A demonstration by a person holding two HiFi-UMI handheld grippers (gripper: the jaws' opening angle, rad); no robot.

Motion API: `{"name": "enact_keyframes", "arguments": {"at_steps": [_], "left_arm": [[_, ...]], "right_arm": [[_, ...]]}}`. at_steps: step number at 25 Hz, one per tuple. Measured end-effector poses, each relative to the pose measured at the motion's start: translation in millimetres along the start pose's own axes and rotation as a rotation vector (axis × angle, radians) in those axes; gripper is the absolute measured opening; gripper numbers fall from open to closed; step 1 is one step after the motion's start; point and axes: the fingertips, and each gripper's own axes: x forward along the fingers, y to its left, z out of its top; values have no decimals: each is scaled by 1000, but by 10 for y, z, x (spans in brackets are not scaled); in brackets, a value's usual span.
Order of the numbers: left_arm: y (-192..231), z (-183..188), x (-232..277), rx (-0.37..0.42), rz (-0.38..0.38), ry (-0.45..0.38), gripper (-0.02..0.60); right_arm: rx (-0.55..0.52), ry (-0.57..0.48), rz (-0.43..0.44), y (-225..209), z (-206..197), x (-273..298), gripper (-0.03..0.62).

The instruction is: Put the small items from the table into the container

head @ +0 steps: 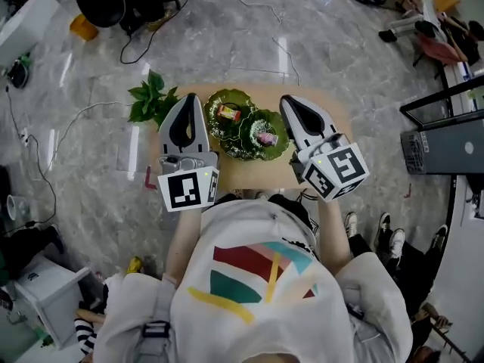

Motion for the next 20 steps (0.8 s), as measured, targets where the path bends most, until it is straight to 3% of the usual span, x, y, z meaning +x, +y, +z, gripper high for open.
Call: {"name": "enact_keyframes", "arguments": {"at_steps": [5, 11, 20], "left_arm": [[-258, 78, 39, -1, -57, -14, 8], [-442, 139, 45, 2, -101, -23, 8], [-333, 121, 28, -20, -82, -32, 8]], "right_arm": [[13, -39, -72, -96, -10, -340, 15], [31, -44, -89, -123, -43, -436, 15], [18, -47, -97, -110, -39, -372, 15]]}}
